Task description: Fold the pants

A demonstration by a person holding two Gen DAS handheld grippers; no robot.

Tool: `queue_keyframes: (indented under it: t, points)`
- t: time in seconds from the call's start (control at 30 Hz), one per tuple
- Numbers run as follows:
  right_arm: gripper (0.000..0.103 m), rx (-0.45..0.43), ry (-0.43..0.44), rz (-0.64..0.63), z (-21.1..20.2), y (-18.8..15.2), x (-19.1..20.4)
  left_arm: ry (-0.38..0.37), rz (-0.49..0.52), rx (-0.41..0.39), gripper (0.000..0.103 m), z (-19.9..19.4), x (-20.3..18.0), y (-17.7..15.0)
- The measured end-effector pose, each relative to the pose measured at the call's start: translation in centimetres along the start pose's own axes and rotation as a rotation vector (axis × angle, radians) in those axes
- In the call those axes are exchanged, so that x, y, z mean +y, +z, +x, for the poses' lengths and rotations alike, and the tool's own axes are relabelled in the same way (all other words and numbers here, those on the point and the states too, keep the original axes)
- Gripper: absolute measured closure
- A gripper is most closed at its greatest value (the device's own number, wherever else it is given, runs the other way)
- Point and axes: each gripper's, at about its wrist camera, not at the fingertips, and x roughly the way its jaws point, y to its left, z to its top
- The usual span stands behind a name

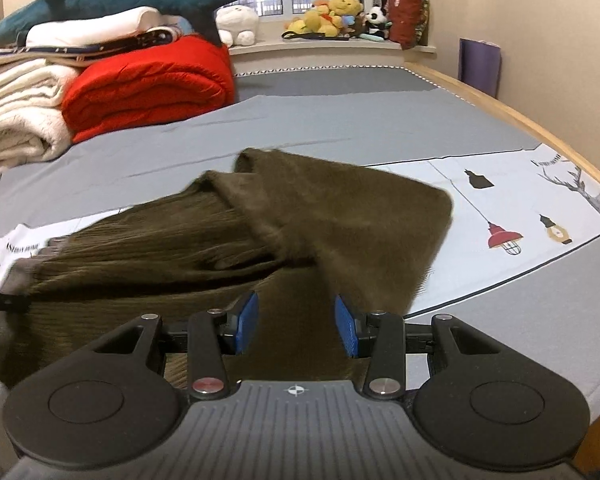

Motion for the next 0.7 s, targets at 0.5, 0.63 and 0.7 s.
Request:
queue_keyframes:
  t: [0.5,0.63,0.7]
  points:
    - [0.059,-0.057,0.058,-0.111,-0.8,4.6,0.3,0.153,-0.132,-0.035,0.061,-2.9,4.2,-0.1]
    - [0.059,-0.162,0.074,-0.331,-0.6,6.4,1.4,0.103,-0.13,-0.095,0.049,-3.0,2.9,0.2]
    - [0.059,-0.135,0.088,-0.328,1.3,6.1,1.1,0.08,-0.091,-0.122,0.048,-2.7,1.8,0.3]
